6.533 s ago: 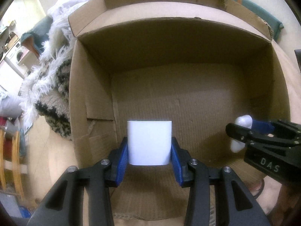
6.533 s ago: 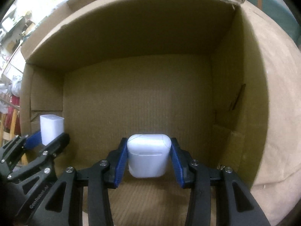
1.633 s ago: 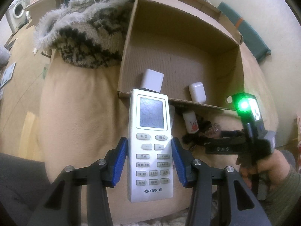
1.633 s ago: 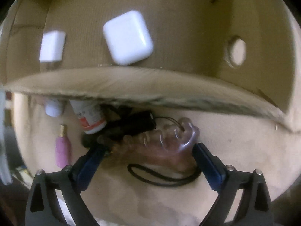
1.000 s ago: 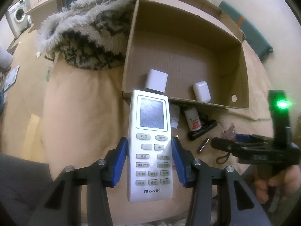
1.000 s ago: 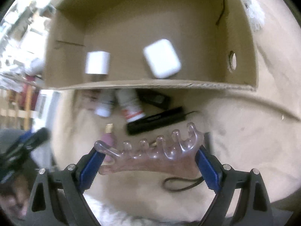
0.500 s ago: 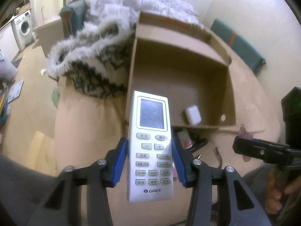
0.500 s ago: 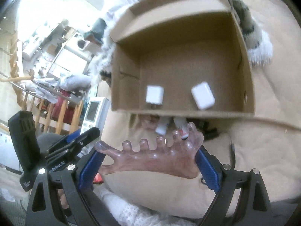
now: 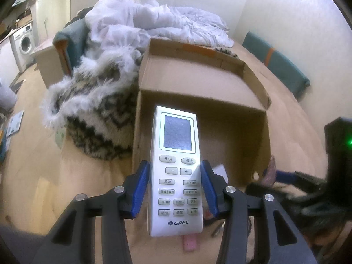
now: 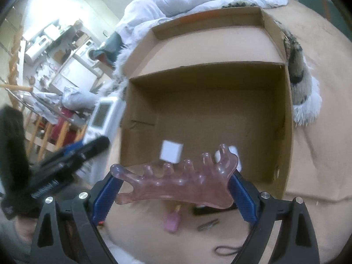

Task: Organize rigid objects
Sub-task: 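Lower the remote and comb into the box and open both grippers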

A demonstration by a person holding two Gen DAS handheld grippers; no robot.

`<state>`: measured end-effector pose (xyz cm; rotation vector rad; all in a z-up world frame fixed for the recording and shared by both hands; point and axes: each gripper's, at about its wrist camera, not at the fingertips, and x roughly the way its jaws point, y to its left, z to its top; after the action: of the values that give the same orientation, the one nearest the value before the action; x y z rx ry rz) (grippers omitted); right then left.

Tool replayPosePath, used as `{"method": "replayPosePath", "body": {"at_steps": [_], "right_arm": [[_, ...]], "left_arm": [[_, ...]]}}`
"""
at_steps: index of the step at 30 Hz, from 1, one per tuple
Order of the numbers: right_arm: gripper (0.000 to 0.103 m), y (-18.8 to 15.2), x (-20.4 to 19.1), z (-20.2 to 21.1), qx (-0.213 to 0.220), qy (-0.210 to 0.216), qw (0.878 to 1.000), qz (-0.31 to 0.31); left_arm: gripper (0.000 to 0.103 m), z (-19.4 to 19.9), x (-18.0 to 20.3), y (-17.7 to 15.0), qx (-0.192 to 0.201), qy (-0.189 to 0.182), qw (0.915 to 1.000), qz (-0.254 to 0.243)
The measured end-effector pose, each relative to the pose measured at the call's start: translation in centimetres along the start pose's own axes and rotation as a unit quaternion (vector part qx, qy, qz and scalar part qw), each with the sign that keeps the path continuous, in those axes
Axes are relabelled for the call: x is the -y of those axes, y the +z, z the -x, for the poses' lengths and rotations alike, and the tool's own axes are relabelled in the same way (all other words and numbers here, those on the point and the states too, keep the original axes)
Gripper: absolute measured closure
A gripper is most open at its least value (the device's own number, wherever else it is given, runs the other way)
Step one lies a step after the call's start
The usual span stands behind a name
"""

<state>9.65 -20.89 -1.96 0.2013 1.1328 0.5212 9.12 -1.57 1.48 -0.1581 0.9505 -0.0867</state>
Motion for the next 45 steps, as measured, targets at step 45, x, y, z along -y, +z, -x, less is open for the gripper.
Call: {"method": "replayPosePath", "body": {"at_steps": [45], "right_arm": [[0.0, 0.6, 3.4, -7.1, -0.038, -0.097, 0.994, 0.015]], "left_arm": [[0.043, -9.7, 1.2, -1.7, -0.041, 0.073, 0.9942, -0.067]]}}
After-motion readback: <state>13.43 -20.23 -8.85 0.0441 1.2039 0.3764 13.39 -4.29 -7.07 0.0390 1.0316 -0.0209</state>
